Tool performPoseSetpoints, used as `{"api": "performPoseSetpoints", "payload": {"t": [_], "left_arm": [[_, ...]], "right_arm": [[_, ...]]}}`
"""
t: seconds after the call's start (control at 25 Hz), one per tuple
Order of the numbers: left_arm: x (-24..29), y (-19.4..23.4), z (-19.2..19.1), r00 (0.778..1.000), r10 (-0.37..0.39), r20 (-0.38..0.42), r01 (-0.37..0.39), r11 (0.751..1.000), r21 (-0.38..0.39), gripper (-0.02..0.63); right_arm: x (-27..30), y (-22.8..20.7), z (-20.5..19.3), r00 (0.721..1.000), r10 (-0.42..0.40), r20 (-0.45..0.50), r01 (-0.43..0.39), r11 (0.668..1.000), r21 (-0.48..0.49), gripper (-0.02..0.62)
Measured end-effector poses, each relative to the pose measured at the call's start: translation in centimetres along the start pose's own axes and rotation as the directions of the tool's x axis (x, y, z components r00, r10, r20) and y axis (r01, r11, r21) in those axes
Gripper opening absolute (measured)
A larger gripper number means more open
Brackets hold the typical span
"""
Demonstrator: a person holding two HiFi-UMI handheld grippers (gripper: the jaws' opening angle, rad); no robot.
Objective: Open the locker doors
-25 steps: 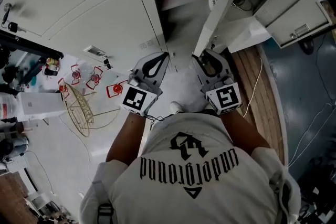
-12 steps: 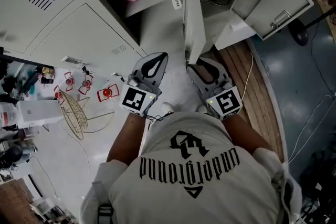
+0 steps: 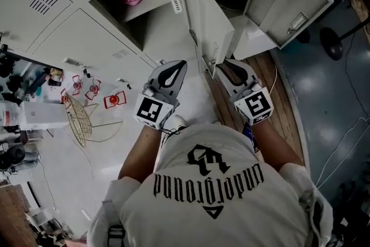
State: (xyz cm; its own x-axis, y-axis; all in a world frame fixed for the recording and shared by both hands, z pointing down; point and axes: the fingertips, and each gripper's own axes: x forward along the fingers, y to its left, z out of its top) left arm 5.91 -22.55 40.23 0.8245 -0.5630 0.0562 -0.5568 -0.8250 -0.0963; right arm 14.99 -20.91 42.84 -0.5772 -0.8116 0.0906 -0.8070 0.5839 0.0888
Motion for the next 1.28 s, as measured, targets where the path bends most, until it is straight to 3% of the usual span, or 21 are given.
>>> {"api": "performPoseSetpoints", "payload": {"t": [0.52,0.92,1.04,1.28], "left_arm": [[1.2,-3.5,0.5,0.997,0.076,-0.008,-0.076,0.997,0.016,0.008],[0.4,-4.4,0.7,0.995,0.096,-0.007,-0.095,0.994,0.059,0.008],[0.2,-4.5,0.7,0.996,0.092,-0.002,-0.091,0.992,0.085,0.008],[-1.3,-3.5,2.1,0.992,0.125,0.011,-0.125,0.992,0.031,0.008]], "right_arm": [[-2.1,-6.4,-1.0,1.000,-0.019,-0.014,0.019,1.000,0.004,0.092],[-2.2,-6.3,-0.6,1.000,-0.011,-0.009,0.011,1.000,-0.011,0.101],[-2.8,-6.3,0.1,1.000,-0.021,0.005,0.021,1.000,-0.008,0.153],[-4.3,-4.3,1.7,0.999,-0.010,0.036,0.010,1.000,0.009,0.196]]}}
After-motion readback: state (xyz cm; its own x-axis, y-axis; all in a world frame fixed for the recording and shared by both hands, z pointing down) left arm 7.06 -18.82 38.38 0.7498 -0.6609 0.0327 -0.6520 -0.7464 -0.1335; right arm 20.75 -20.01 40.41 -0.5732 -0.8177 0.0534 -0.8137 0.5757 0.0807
